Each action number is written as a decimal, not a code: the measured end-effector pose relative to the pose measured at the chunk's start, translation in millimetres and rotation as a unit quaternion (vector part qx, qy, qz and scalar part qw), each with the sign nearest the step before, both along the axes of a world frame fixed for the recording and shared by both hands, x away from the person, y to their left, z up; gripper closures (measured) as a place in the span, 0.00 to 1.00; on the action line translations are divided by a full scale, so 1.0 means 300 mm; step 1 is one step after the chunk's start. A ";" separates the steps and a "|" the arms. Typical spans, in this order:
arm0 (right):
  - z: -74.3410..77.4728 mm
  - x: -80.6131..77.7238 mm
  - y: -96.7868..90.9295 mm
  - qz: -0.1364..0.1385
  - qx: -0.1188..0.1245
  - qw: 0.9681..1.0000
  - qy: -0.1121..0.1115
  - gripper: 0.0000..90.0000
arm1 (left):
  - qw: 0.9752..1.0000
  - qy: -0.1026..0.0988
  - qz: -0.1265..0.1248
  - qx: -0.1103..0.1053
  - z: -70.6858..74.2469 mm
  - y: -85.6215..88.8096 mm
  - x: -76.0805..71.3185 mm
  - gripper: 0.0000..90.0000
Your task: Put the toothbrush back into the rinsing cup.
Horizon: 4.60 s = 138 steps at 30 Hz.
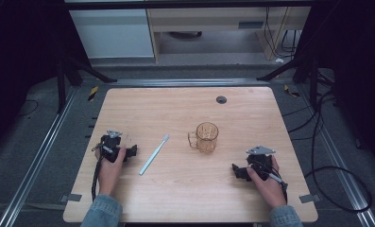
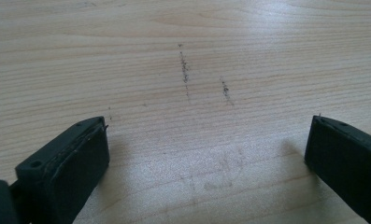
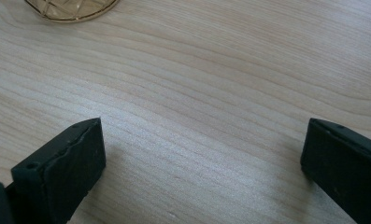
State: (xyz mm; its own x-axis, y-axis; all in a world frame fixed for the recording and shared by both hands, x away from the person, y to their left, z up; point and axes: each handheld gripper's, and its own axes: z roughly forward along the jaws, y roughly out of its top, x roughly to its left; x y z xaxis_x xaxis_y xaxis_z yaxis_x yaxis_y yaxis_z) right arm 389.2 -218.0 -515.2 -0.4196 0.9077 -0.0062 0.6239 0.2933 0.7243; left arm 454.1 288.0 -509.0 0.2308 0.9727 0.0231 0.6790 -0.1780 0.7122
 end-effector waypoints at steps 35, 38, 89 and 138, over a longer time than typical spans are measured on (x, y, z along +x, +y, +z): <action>0.001 -0.003 0.000 0.004 0.000 1.000 0.001 0.00 | 1.000 -0.011 -0.013 0.000 0.016 0.002 -0.024 0.05; -0.001 -0.002 -0.001 0.006 -0.002 1.000 -0.001 0.00 | 0.999 -0.034 -0.024 -0.007 0.065 -0.006 -0.047 0.06; 0.003 -0.007 0.000 -0.001 0.008 1.000 0.005 0.01 | 0.946 0.177 -0.256 0.092 0.322 -0.492 0.060 0.30; 0.001 -0.005 -0.008 0.001 0.009 1.000 0.001 0.01 | 0.922 0.298 -0.207 0.137 0.171 -0.473 0.190 0.79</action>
